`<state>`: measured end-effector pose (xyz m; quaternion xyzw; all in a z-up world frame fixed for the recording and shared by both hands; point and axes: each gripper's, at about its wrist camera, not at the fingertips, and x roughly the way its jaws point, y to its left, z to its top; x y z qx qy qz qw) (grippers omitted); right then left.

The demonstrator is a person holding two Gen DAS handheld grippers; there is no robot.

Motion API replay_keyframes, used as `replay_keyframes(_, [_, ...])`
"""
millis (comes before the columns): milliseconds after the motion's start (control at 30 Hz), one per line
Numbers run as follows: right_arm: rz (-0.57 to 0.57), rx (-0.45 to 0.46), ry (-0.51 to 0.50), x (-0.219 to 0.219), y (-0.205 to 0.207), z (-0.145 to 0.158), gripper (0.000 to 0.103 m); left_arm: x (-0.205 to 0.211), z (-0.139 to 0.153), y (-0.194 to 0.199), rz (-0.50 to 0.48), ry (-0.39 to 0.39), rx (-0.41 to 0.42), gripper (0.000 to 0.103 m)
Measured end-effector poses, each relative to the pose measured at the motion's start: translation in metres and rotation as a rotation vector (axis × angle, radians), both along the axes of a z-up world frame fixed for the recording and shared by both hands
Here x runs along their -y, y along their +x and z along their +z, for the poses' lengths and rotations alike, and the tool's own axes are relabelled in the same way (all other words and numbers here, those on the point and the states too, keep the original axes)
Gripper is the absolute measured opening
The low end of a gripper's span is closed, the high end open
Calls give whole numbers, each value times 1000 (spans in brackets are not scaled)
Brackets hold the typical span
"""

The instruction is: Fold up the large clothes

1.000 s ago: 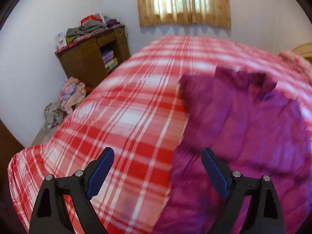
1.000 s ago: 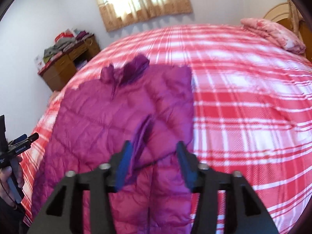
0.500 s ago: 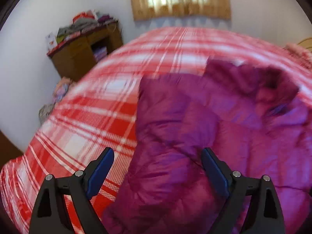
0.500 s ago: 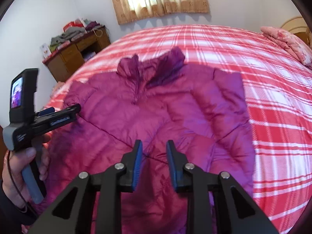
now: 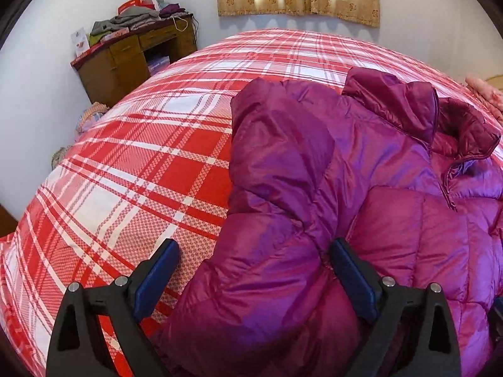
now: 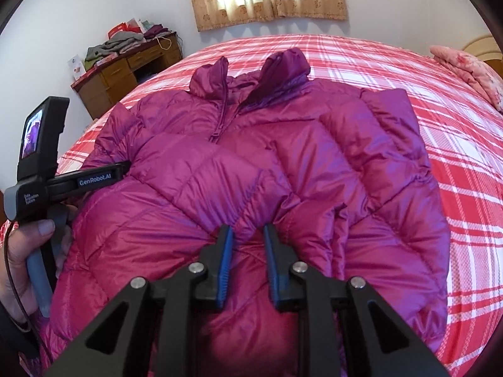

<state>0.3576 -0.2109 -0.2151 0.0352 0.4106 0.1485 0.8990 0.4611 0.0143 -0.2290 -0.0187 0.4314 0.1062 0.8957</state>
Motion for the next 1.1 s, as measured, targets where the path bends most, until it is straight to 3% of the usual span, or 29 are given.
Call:
replay_keyframes(133, [2, -3, -5, -1, 1, 0, 23, 1, 2, 1, -1, 15, -5, 97])
replay_keyframes(233, [18, -14, -14, -1, 3, 5, 22, 3, 26, -6, 12, 95, 10, 97])
replay_keyframes(300, [23, 17, 24, 8, 1, 23, 22, 3, 58, -14, -16, 71, 85, 97])
replay_keyframes(400, [-22, 136, 18, 28, 2, 58, 24, 4, 95, -14, -42, 16, 171, 97])
replay_keyframes(467, [-89, 173, -12, 45, 19, 74, 24, 8, 104, 0, -52, -26, 174, 97])
replay_keyframes(600, [-203, 163, -53, 73, 63, 68, 26, 20, 80, 37, -39, 7, 120, 97])
replay_keyframes(667, [-195, 131, -51, 80, 80, 52, 27, 23, 56, 53, -18, 40, 63, 97])
replay_keyframes(800, [-158, 83, -73, 84, 91, 27, 27, 17, 11, 64, 23, 26, -36, 97])
replay_keyframes(900, [-137, 63, -74, 87, 90, 13, 27, 9, 3, 63, 28, -28, -29, 97])
replay_keyframes(1100, [-132, 33, -78, 85, 94, 4, 27, 7, -1, 62, 46, -25, -26, 101])
